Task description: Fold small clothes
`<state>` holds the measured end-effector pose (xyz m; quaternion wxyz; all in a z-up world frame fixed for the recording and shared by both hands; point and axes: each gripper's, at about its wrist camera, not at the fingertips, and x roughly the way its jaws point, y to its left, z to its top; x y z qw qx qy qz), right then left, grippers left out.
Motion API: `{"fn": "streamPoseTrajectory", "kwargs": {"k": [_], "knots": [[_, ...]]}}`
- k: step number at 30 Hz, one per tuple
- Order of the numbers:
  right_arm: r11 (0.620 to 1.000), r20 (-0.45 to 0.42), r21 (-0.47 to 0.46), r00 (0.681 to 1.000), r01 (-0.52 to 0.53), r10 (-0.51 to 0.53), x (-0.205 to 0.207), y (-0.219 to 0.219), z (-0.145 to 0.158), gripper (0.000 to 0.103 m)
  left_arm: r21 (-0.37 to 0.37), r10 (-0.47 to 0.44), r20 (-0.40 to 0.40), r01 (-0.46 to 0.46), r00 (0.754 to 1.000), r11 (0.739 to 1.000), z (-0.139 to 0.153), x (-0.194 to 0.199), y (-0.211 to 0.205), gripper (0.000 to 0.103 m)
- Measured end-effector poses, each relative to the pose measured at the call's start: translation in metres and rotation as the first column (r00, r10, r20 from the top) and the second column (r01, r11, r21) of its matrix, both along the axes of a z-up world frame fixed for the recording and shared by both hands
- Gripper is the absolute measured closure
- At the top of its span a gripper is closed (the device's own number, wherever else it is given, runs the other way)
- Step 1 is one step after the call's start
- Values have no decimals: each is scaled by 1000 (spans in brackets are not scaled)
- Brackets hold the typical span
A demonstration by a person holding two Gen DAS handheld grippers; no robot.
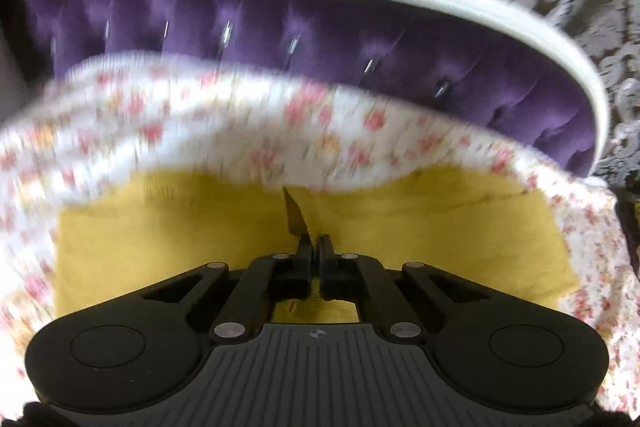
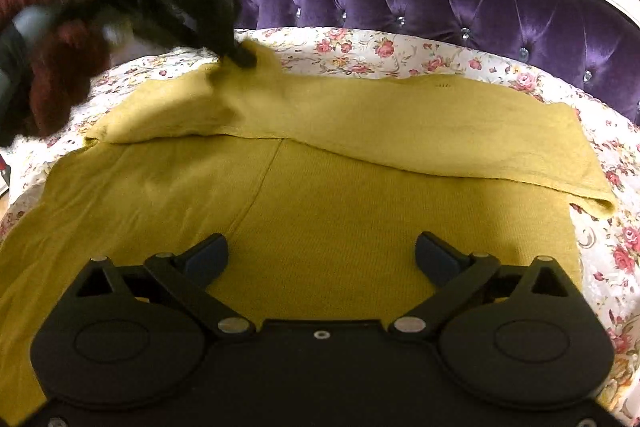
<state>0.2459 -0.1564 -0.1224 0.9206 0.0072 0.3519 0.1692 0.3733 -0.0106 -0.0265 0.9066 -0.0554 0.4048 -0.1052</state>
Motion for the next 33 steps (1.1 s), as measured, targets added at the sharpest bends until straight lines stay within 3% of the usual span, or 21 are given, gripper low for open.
{"fn": "streamPoseTrajectory", "kwargs": {"k": [5,9,15,21,25,31,33], "knots": [[1000,-4,0,1000,-4,4,0,0,0,1,-21,-21,114,24,993,999,59,-15,16,100],[1000,-5,3,1000,-4,4,1,-1,-1,1,-4,4,135,-4,991,1000,69,-22,39,100],[1000,-6,1,1000,-4,4,0,0,-1,1,45,88,12,-89,996,995,21,-20,76,100],[1000,-7,0,1000,-3,3,2,0,-1,1,84,154,-93,-147,984,986,-27,-20,100,100],[1000,-7,-1,1000,-3,3,2,0,-1,1,156,210,-91,-194,973,968,-45,-21,110,96],[1000,-7,1,1000,-2,2,2,0,-1,1,191,185,5,-183,983,964,-54,-37,109,95],[1000,-7,1,1000,-2,2,2,-1,-1,1,225,179,42,-184,983,957,-57,-41,104,90]]}}
